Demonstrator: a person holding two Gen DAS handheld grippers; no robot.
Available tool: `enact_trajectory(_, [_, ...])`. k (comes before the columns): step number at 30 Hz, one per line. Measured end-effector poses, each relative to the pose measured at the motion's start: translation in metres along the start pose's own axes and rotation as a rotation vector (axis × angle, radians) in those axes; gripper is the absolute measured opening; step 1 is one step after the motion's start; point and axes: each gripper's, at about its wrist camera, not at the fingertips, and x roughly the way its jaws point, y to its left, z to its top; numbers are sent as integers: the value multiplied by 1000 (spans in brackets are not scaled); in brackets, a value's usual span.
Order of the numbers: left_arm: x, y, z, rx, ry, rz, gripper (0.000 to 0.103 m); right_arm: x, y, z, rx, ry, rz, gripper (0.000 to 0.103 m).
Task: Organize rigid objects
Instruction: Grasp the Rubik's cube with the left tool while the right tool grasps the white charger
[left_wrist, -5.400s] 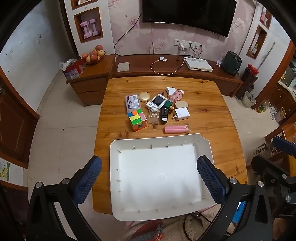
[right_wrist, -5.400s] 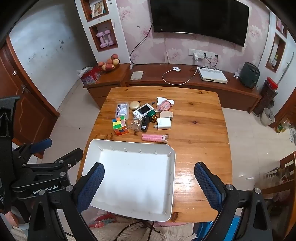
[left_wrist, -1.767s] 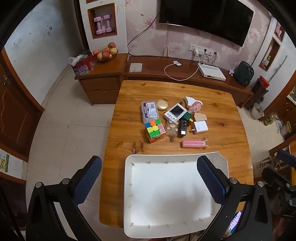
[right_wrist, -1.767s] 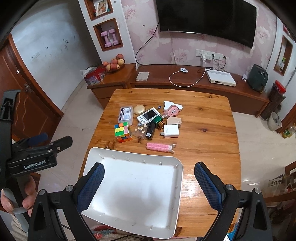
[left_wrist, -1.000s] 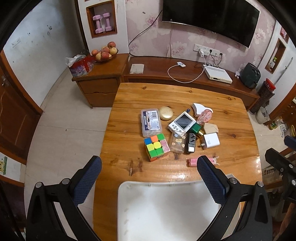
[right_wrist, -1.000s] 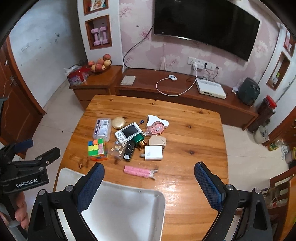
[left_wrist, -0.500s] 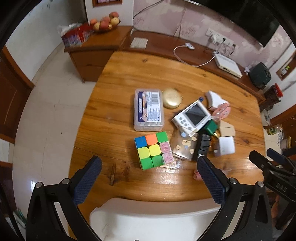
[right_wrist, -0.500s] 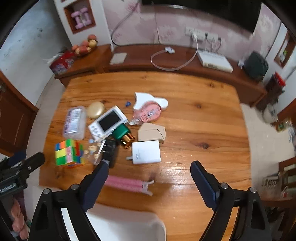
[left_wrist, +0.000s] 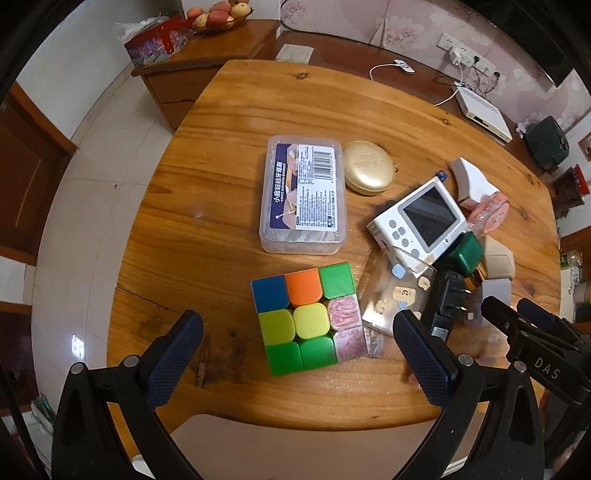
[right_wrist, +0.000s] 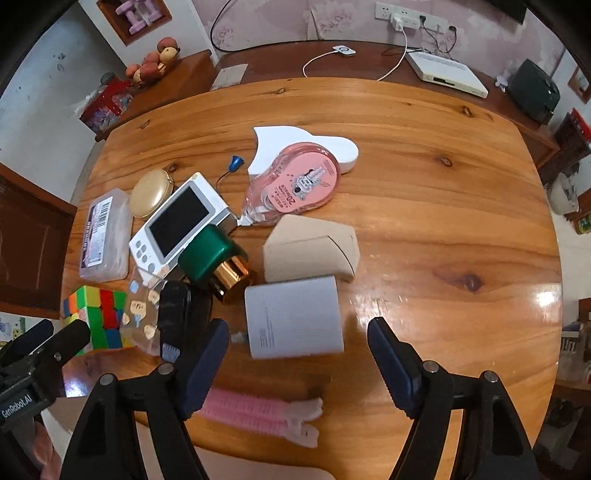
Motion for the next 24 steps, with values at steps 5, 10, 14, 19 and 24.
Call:
enact_trajectory(5, [8, 1, 3, -26, 6, 14, 102, 15, -1, 8, 23, 31, 23, 68])
enact_trajectory(10, [17, 1, 4, -60, 16, 32, 97, 22, -3, 8, 40, 51, 25, 60])
enact_trajectory(14, [26, 4, 3, -75, 48, 30, 83, 24, 0, 9, 43, 43, 23, 60])
enact_trajectory(19, [29, -1, 2, -33, 67, 23, 72, 23, 3, 6, 39, 35, 10, 59])
enact_trajectory(24, [29, -10, -3, 15, 46, 50, 60, 23, 2, 4, 58, 41, 5, 59])
